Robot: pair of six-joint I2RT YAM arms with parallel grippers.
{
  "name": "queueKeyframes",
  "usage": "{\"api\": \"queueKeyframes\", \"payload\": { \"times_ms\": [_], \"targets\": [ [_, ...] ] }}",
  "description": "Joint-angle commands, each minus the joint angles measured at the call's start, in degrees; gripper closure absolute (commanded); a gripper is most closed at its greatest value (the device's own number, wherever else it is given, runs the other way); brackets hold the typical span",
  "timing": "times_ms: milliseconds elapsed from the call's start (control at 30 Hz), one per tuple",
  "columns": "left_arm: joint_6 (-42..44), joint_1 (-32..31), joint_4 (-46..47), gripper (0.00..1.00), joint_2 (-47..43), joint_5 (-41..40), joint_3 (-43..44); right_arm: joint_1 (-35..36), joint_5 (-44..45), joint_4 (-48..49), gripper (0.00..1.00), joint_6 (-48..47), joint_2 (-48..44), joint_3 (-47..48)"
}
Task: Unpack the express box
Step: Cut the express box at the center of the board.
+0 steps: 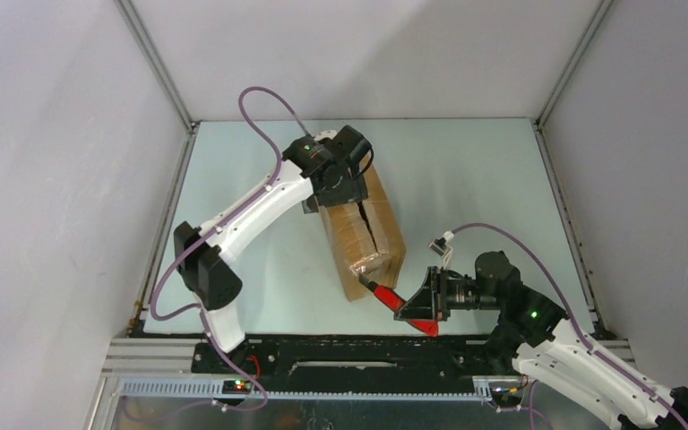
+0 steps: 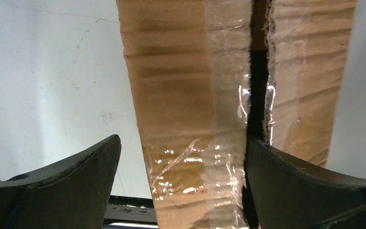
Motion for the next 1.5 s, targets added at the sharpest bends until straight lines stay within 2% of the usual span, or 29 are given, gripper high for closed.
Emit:
{"api": "queueKeyframes", "payload": {
  "times_ms": [0, 167, 300, 500, 633, 800, 900, 1033, 1133, 1467],
  "targets": [
    [0.11, -0.02, -0.75, 0.0, 1.41, 2.25, -0.44, 0.92, 1.12, 3.42, 1.0, 1.11, -1.26, 0.08],
    [-0.56, 0.2, -1.27, 0.03, 1.46, 2.74, -1.06, 1.28, 1.33, 4.38, 1.0, 1.7, -1.45, -0.45],
    [-0.55, 0.24, -1.9, 0.25, 0.23, 2.89, -0.88, 1.52, 1.33, 5.11, 1.0, 1.88, -1.13, -0.59],
    [0.36, 0.44, -2.63, 0.48, -2.71, 6.18, 1.36, 2.2, 1.59, 6.59, 1.0, 1.86, 0.41, -0.67],
    [0.21, 0.72, -4.97, 0.54, -3.85, 7.02, 3.27, 2.9, 1.81, 8.46, 1.0, 2.27, 1.43, -0.89],
    [-0.25, 1.48, -5.19, 0.67, -5.95, 7.47, 3.15, 4.97, 3.23, 10.47, 1.0, 2.92, 2.5, -0.94],
    [-0.58, 1.63, -4.82, 0.79, -6.52, 7.29, 1.68, 6.7, 4.09, 13.24, 1.0, 4.37, 3.06, -1.52],
    [-1.21, 1.6, 0.32, 0.99, -8.36, 8.94, -3.18, 8.97, 5.86, 17.67, 1.0, 7.15, 3.47, -2.89],
    [-1.46, 1.77, 1.22, 1.0, -8.62, 8.7, -4.37, 10.19, 6.4, 21.96, 1.0, 9.16, 3.38, -4.0],
    [-1.33, 2.15, 2.7, 1.0, -8.95, 9.2, -6.34, 11.46, 6.68, 23.73, 1.0, 9.37, 4.29, -3.8]
  ]
}}
